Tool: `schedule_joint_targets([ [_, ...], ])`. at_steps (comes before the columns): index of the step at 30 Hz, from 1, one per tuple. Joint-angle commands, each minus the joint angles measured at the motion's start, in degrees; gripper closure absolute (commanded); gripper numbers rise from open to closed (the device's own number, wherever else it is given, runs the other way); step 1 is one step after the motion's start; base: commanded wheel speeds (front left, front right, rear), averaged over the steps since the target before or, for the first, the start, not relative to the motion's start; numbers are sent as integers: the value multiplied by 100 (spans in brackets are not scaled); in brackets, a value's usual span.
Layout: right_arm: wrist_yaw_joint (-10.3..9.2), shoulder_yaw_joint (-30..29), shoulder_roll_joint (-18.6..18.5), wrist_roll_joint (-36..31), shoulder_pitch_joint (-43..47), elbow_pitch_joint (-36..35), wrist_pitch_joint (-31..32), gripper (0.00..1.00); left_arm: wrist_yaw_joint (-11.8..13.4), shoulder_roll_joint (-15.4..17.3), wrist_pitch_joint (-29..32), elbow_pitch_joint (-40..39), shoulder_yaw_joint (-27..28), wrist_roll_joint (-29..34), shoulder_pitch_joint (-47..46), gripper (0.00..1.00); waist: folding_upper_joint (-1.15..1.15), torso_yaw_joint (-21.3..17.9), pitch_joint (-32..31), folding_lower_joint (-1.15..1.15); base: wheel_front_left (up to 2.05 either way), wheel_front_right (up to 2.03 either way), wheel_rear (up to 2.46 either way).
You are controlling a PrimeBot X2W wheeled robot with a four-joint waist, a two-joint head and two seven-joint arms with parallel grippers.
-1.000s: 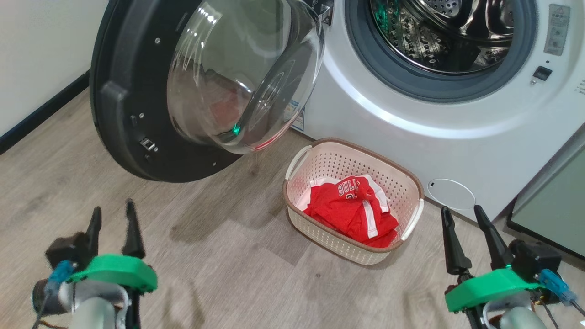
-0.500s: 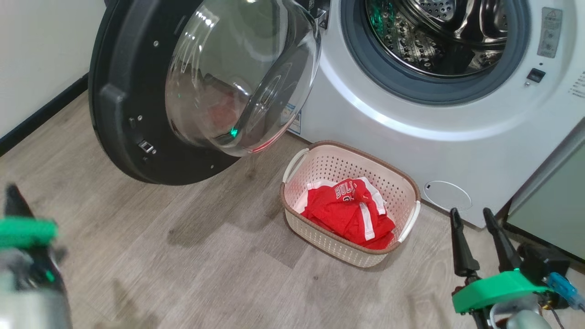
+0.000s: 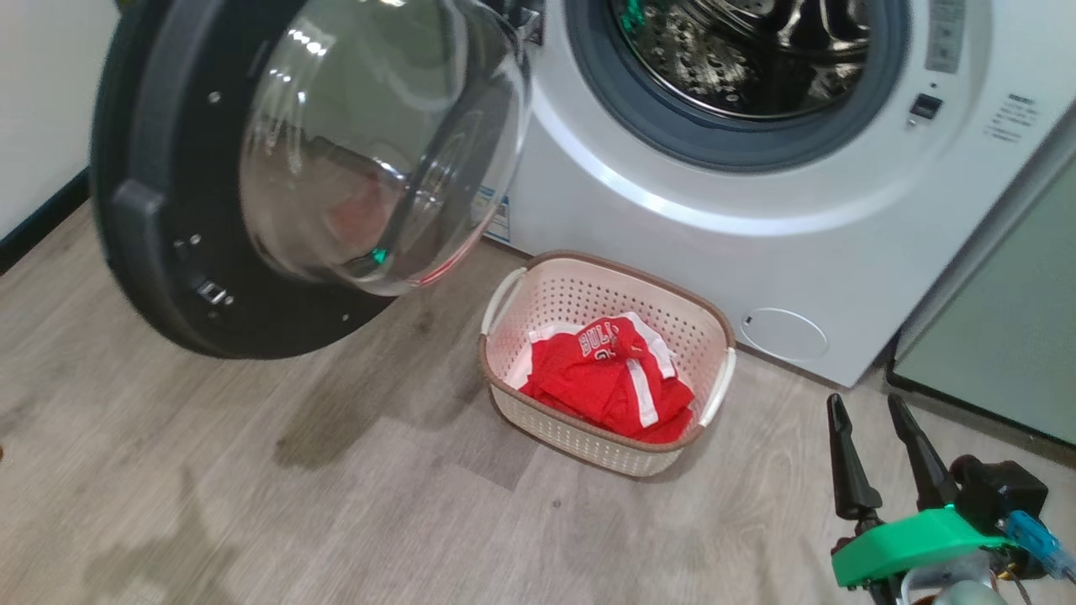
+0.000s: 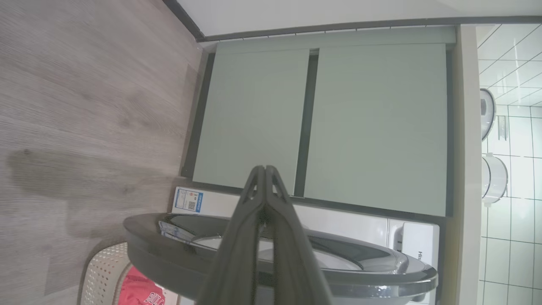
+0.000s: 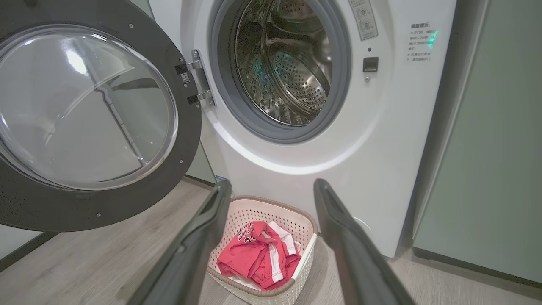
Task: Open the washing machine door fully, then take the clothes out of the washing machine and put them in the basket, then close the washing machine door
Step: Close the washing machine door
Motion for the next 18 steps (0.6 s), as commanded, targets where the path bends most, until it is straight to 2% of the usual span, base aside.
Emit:
schedule_joint_targets([
  [1, 37, 143, -118, -22, -180, -164, -36, 0, 32, 391, 275, -34, 9, -68, -355, 100, 0, -119, 53, 0, 0, 0, 0],
  [8, 37, 171, -186, -20, -187, -161, -36, 0, 65, 537, 831, 246, -204, -39, -743, 100, 0, -385, 137, 0, 0, 0, 0],
  [18, 37, 149, -233, -11, -172, -168, -36, 0, -146, 454, 1101, 315, -397, 30, -750, 100, 0, -564, 170, 0, 0, 0, 0],
])
